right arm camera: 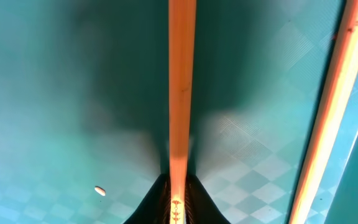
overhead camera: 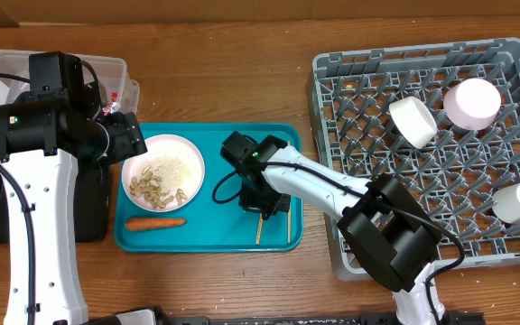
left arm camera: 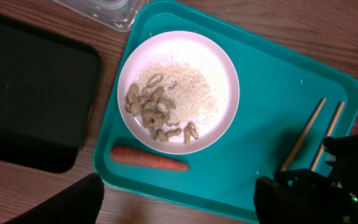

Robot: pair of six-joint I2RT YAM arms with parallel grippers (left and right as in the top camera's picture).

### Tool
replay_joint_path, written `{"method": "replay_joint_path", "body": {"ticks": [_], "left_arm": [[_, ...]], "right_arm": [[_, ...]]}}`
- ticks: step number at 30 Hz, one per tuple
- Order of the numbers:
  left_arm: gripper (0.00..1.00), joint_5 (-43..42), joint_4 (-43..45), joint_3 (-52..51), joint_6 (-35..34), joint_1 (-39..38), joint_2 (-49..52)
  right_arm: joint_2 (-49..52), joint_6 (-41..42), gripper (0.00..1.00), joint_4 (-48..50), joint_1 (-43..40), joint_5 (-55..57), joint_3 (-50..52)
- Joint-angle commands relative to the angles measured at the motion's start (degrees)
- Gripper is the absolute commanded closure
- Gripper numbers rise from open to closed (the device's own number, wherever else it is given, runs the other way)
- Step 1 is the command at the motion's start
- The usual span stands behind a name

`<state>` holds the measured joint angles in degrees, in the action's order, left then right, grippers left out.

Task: Sort waste into correct bins and load items into the dishwasher
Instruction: 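Reach the right gripper to the wooden chopsticks and grasp them, then carry the chopstick to the rack's left edge and release it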

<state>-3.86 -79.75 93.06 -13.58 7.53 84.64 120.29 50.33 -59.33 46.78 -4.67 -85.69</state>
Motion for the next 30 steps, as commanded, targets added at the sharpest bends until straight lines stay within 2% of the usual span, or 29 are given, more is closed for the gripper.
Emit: {"method": "replay_joint_path", "body": {"ticks": [1, 6, 11, 17, 24, 30], "left_arm": [[0.21, -0.2, -0.1, 0.9, -0.1, 0.0, -0.3], [0.21, -0.2, -0.1, 0.9, -0.1, 0.0, -0.3], [0.21, -0.2, -0.1, 0.9, -0.1, 0.0, -0.3], [0.21, -0.2, -0.1, 0.9, -0.2, 0.0, -0.3], [0.21, -0.2, -0.2, 0.9, -0.2, 0.0, -0.3], [0.21, -0.2, -0.2, 0.9, -0.2, 0.0, -0.3]], "right_arm": [[0.3, -3.6, 0.96, 0.5, 0.5, 0.7, 0.1], [-0.6, -8.6, 0.96, -2.0, -0.7, 1.5, -2.3], [-5.1, -10.7, 0.96, -9.6, -3.9, 7.6, -7.8], [-15.3, -23.8, 0.96, -12.4, -9.3, 8.7, -11.5], [-20.3, -38.0, 0.96, -21.7, -19.4, 8.7, -11.2], [-20.2, -41.7, 0.96, -23.7, -24.6, 8.4, -4.3]]}}
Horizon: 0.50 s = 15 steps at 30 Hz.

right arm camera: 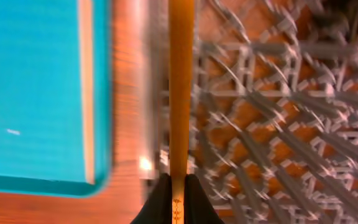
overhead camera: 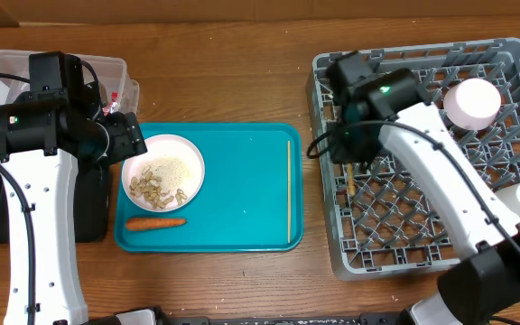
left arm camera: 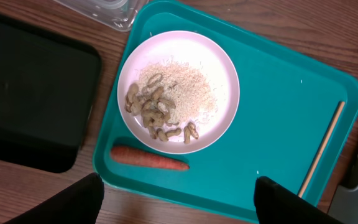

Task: Sort waste into correct bins and load items into the dishwasher
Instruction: 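Carry the chopstick to the rack's left edge and release it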

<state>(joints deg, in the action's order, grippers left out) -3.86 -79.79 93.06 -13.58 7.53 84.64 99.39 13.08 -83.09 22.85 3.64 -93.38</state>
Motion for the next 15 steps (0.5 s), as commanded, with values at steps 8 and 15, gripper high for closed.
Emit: {"method": "replay_joint_path", "body": {"ticks": [8, 15], "left_arm": [[0.21, -0.2, -0.2, 0.9, -0.2, 0.0, -0.3], [0.21, -0.2, -0.2, 0.9, -0.2, 0.0, -0.3]], "right_arm": [[0.7, -5.0, 0.96, 5.2, 0.0, -1.4, 16.3], [0.6, -4.1, 0.65, 7.9, -0.1, -1.1, 17.8]]}}
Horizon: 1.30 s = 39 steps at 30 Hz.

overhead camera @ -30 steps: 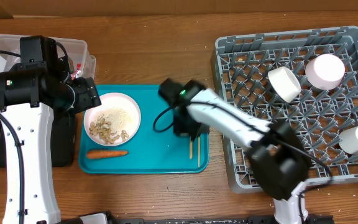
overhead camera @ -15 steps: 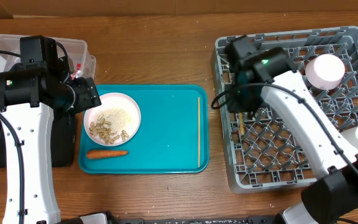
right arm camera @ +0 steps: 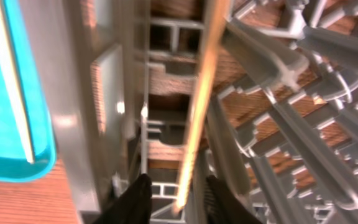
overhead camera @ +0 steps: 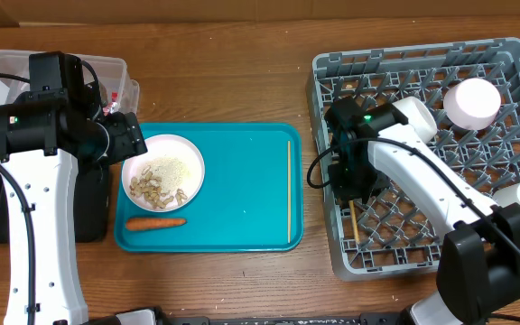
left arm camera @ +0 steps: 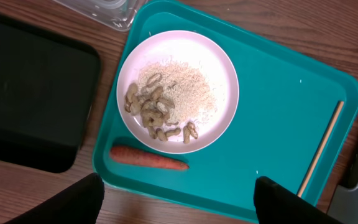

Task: Sort waste into correct bins and load items into the dishwasher
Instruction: 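Carry the chopstick to the rack's left edge and release it, then reach the right gripper back to the remaining chopstick and grasp it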

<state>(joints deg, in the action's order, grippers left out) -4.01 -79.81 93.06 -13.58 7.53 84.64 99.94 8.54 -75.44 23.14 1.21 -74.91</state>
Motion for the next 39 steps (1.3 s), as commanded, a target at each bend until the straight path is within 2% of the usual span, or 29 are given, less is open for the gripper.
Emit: {"method": "replay_joint_path", "body": {"ticks": [1, 8, 12, 22, 27, 39], "left_arm": [[0.21, -0.1, -0.2, 0.9, -0.2, 0.0, -0.3], [0.21, 0.0, -0.2, 0.9, -0.2, 0.0, -0.3], [0.21, -0.1, -0.2, 0.9, -0.2, 0.0, -0.3], [0.21, -0.1, -0.2, 0.9, -0.2, 0.0, -0.3], [0.20, 0.0, -0.2, 0.9, -0.2, 0.0, -0.3], [0.20, -0.1, -0.2, 0.9, -0.2, 0.0, -0.3]], "right_arm": [[0.0, 0.5, 0.62, -0.1, -0.4, 1.4, -1.9], [-2.3, 2.7, 0.59, -3.5, -0.3, 2.4, -16.9], [-2.9, 2.6, 0.59, -1.1, 0.6, -3.4, -23.6], [3.4, 6.6, 0.58, 2.3, 5.7, -6.5, -20.0], [7.8, 9.6, 0.53, 5.5, 9.6, -6.0, -15.7], [16.3, 15.5, 0.53, 13.7, 13.8, -5.6, -9.7]]}}
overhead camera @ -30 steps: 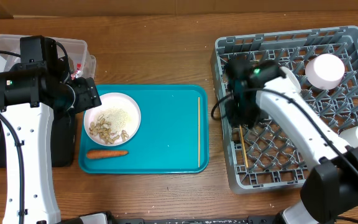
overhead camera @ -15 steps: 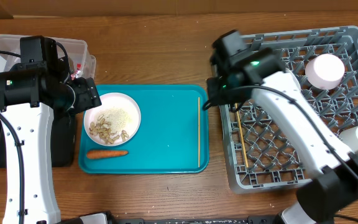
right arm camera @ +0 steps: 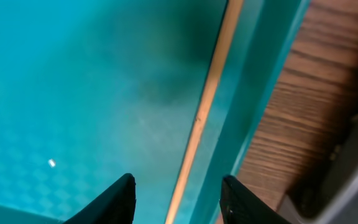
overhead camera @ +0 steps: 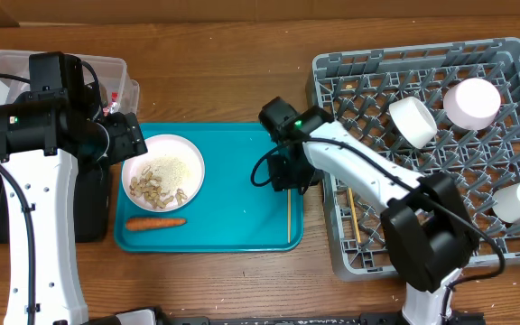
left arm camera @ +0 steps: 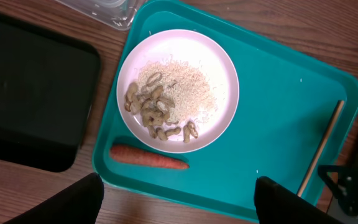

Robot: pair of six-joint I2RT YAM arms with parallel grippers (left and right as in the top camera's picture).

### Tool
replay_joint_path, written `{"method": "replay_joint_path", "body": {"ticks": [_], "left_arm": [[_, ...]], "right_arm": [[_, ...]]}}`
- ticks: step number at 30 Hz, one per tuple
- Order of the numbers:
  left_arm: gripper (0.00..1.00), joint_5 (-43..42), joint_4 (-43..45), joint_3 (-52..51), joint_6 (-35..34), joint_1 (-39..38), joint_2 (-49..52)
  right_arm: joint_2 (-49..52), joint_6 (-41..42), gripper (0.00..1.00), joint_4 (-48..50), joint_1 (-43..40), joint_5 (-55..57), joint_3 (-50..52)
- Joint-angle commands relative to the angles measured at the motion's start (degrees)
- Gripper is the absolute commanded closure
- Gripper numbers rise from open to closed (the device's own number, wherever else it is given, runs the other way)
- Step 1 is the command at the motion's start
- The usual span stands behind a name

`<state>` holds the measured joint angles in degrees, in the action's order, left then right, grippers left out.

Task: Sort waste into correct bins and load items into the dishwasher
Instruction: 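Reach the right gripper back to the remaining chopstick and grasp it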

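Note:
A wooden chopstick [overhead camera: 289, 215] lies along the right edge of the teal tray [overhead camera: 242, 144]; my right gripper [right arm camera: 178, 199] hangs open just above it, fingers either side of the chopstick [right arm camera: 204, 118]. A second chopstick [overhead camera: 353, 217] rests in the grey dishwasher rack [overhead camera: 332, 81]. The white plate [overhead camera: 162, 171] of rice and peanuts and a carrot [overhead camera: 155, 222] sit on the tray's left. My left gripper [left arm camera: 178, 199] is open, high over the tray's near edge, with the plate [left arm camera: 178, 92] and carrot [left arm camera: 149, 158] below it.
In the rack stand a white bowl [overhead camera: 413, 120], a pink cup [overhead camera: 473, 102] and a white cup [overhead camera: 519, 200]. A clear plastic container [overhead camera: 106, 68] sits at the back left, with a black bin at the left edge.
My right gripper has left the rack, with one chopstick lying in it, and now hangs open over the second chopstick on the tray. The left arm has not moved.
My right gripper was shut on one of two chopsticks on the tray. Then it held that chopstick over the rack's left side. Then it stood open with the chopstick lying in the rack. Now it is back over the tray's remaining chopstick.

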<state>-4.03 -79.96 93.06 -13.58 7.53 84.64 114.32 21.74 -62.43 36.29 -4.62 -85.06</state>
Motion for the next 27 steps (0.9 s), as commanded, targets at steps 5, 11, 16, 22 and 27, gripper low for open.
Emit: {"method": "replay_joint_path", "body": {"ticks": [5, 11, 16, 22, 27], "left_arm": [[0.20, 0.0, 0.0, 0.9, -0.2, 0.0, -0.3], [0.20, 0.0, 0.0, 0.9, -0.2, 0.0, -0.3], [0.20, 0.0, 0.0, 0.9, -0.1, 0.0, -0.3], [0.20, 0.0, 0.0, 0.9, -0.1, 0.0, -0.3], [0.20, 0.0, 0.0, 0.9, -0.1, 0.0, -0.3]], "right_arm": [[5.2, 5.2, 0.54, 1.8, 0.9, 1.3, 0.5], [6.3, 5.2, 0.58, 2.7, 0.9, 1.3, 0.7], [6.3, 7.1, 0.71, 2.9, 0.9, 1.3, 0.8], [6.3, 7.9, 0.84, 3.7, 1.0, 1.3, 2.6], [6.1, 8.5, 0.96, 3.5, 1.0, 1.3, 3.1]]}}
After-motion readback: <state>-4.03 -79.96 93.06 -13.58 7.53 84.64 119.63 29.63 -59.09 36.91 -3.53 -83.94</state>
